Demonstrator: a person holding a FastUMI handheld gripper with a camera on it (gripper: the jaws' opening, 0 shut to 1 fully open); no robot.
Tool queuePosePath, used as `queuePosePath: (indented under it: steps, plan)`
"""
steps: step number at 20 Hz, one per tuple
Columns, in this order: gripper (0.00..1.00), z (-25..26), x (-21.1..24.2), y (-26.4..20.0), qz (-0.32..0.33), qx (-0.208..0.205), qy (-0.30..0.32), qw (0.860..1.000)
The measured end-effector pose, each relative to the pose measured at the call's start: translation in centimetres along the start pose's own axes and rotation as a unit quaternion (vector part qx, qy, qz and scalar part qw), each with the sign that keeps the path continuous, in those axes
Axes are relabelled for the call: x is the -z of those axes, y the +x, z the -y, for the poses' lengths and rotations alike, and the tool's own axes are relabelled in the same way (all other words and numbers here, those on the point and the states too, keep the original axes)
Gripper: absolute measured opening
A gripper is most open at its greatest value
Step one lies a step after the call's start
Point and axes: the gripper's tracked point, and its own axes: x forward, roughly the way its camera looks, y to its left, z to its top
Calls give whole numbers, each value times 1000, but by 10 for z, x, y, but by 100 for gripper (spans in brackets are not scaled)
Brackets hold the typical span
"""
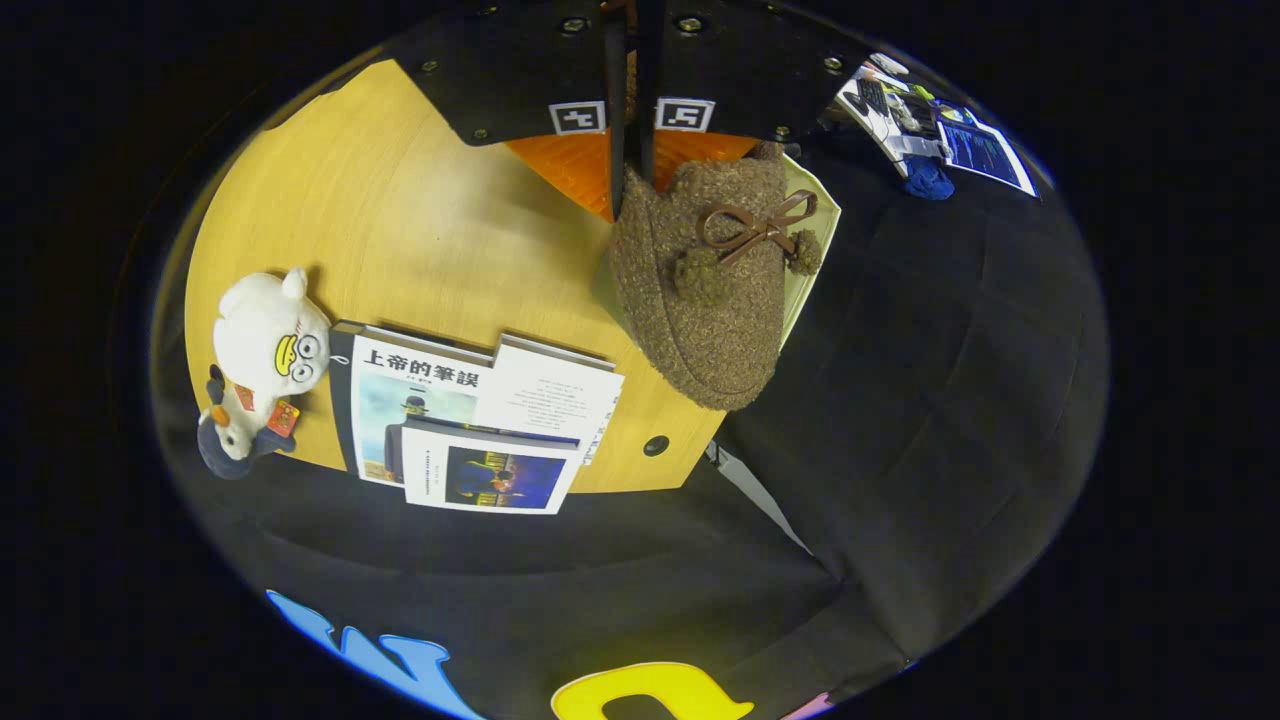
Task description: Open the storage box then place both shoes into the box .Put the left shoe in first, then the right shoe, with the right side of both shoes facing outward in a uniform manner.
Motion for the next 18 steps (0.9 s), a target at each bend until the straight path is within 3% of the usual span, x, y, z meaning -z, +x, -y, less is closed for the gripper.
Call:
queuePosePath:
  steps: [9, 18]
  plan:
    - [4, -57, -16, 53, -25, -9, -34, 999]
    - [4, -80, -11, 94, -55, -8, -29, 998]
